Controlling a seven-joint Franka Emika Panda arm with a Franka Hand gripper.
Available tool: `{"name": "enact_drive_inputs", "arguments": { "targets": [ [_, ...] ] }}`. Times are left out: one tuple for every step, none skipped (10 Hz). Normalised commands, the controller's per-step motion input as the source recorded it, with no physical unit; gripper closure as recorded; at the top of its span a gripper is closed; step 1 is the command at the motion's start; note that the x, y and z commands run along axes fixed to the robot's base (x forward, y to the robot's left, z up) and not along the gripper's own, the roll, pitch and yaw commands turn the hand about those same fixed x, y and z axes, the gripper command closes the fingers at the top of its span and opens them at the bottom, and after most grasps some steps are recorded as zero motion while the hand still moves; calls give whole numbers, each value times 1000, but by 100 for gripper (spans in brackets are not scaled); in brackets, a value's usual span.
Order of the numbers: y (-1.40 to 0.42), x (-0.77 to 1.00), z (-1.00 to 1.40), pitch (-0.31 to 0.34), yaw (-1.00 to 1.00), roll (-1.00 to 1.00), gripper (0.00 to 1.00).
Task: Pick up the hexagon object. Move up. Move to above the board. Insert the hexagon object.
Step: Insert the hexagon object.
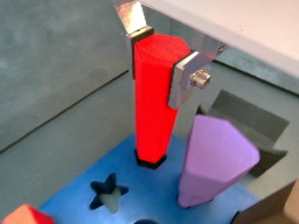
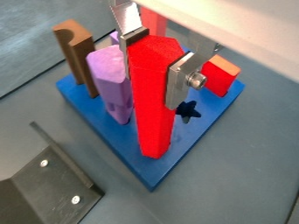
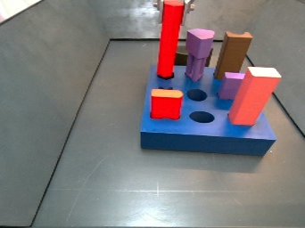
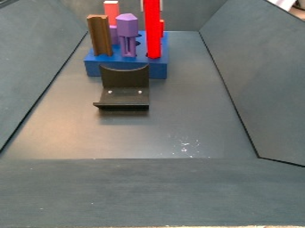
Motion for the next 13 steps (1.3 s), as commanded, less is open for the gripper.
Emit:
{"name": "enact_drive_inputs", "arguments": {
  "targets": [
    [-189, 0, -174, -87, -143, 24, 100],
    [-26, 86, -231, -43, -100, 69, 100],
    [0, 160, -303, -20, -117, 93, 100],
    [57, 191, -357, -16, -71, 109, 100],
    [103, 223, -363, 0, -51, 113, 100],
    [134, 180, -377, -3, -3, 126, 100],
    [60, 43, -631, -94, 63, 130, 100],
    [0, 0, -834, -157, 126, 104, 100],
    [0, 0, -906, -137, 103, 90, 100],
    [0, 54, -1000, -91, 54, 60, 100],
    [109, 157, -591, -20, 0, -186, 100],
    [123, 0, -306, -193, 0, -191, 100],
    [0, 0, 3, 0, 0, 0, 100]
  ]
}}
